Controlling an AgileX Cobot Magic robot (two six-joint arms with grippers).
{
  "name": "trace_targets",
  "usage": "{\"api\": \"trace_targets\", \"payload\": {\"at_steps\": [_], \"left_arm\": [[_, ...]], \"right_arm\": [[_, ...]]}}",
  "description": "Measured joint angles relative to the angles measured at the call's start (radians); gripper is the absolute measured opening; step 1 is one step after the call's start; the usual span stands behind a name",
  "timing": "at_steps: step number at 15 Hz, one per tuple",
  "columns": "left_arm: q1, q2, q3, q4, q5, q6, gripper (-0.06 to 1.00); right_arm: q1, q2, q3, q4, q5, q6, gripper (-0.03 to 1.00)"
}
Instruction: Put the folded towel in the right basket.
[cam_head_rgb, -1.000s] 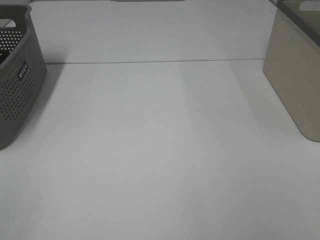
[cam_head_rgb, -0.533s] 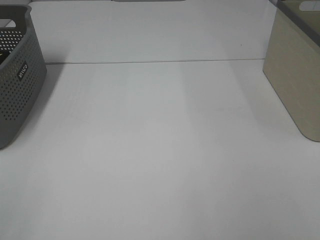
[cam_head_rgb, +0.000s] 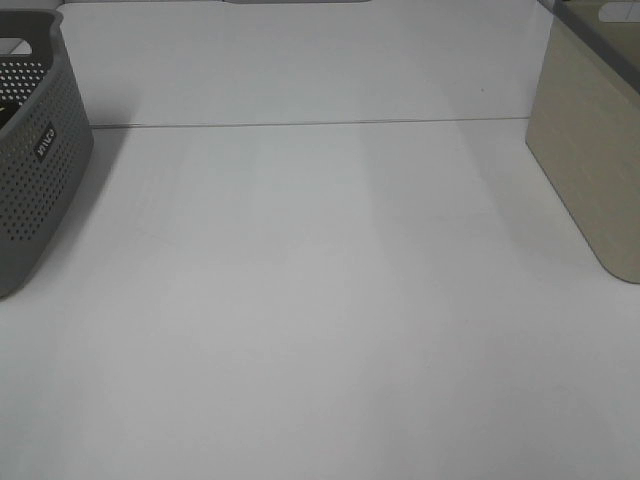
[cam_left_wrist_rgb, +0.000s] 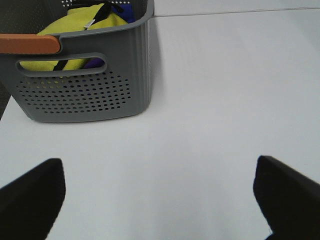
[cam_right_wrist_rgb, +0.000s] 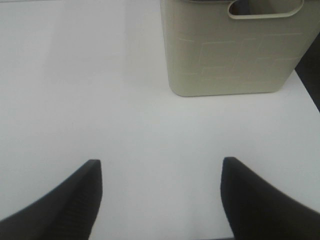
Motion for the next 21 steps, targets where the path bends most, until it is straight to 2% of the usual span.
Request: {"api": "trace_targets", "payload": {"at_steps": [21], "left_arm": [[0.000,0.000,0.000,0.000,0.000,0.000,0.97]], "right_arm": [[0.000,-0.031,0.002,0.001,0.000,0.000,0.65]]}}
